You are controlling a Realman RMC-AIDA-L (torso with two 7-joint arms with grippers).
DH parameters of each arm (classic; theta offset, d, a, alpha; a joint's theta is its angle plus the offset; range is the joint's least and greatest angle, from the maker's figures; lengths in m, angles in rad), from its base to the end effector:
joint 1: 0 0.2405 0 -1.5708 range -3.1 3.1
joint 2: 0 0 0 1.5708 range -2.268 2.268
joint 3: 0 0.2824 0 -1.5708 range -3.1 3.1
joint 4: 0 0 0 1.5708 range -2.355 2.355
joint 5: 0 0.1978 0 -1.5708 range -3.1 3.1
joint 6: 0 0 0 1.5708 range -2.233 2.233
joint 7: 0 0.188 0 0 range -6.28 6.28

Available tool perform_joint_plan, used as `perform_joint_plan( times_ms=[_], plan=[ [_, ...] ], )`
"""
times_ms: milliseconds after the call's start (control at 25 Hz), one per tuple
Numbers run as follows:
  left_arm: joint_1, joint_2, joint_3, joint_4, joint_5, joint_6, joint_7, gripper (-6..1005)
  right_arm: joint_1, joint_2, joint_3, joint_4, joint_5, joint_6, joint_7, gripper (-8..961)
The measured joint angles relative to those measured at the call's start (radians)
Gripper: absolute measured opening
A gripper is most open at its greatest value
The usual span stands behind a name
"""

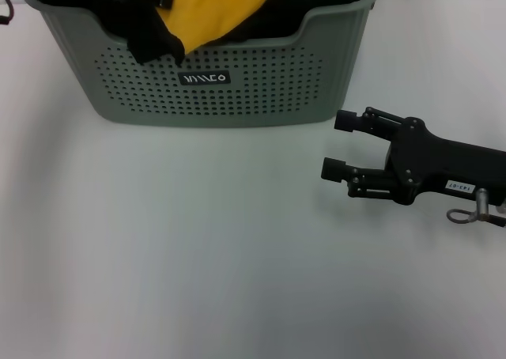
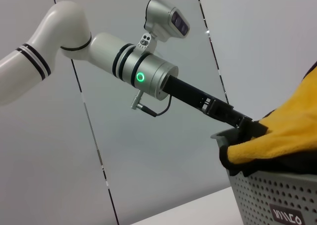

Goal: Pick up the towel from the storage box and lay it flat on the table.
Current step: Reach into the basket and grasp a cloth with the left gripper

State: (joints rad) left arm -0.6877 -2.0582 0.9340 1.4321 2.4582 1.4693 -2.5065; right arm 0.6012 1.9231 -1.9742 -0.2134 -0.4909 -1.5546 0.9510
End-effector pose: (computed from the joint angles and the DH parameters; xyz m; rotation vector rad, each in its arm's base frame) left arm -0.1749 0.4372 0.0453 -2.3487 -0.9354 -0.1473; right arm 0.2106 0.3304 -0.0644 -2.6936 0.4252 1.1945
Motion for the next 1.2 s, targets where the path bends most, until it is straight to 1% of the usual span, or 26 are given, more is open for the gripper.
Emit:
perform_joint_plan(
  times_ms=[200, 480, 680, 800, 920, 1000, 1120, 1200],
  plan=[
    [-0.001, -0.002, 0.006, 0.0, -0.007, -0.021, 0.018, 808, -0.006, 0.004, 0.0, 0.0, 0.0, 0.001, -0.001, 877],
    [0.008, -0.002, 0.004, 0.006, -0.06, -0.022, 0.08, 723, -0.013, 0.008, 0.0, 0.003, 0.002, 0.0, -0.001, 877],
    [0.034, -0.004, 0.001, 0.059, -0.111, -0.024, 0.114, 501, -0.015, 0.008, 0.001, 0.005, 0.007, 0.001, -0.002, 876],
    [0.06, -0.009, 0.001, 0.102, -0.159, -0.035, 0.134, 267, -0.022, 0.008, 0.021, 0.005, 0.006, 0.001, -0.002, 876],
    [0.093, -0.015, -0.001, 0.149, -0.24, -0.054, 0.17, 198, -0.035, 0.009, 0.047, 0.004, 0.001, -0.003, -0.009, 875],
    [0.13, -0.017, -0.003, 0.197, -0.34, -0.07, 0.221, 152, -0.039, 0.008, 0.054, 0.001, 0.002, -0.009, -0.014, 875],
    [0.154, -0.017, -0.007, 0.226, -0.417, -0.075, 0.261, 83, -0.041, 0.006, 0.056, -0.003, 0.006, -0.015, -0.02, 875],
    [0.179, -0.019, -0.027, 0.248, -0.523, -0.076, 0.315, 37, -0.042, 0.005, 0.068, -0.004, 0.006, -0.024, -0.025, 874]
  ],
)
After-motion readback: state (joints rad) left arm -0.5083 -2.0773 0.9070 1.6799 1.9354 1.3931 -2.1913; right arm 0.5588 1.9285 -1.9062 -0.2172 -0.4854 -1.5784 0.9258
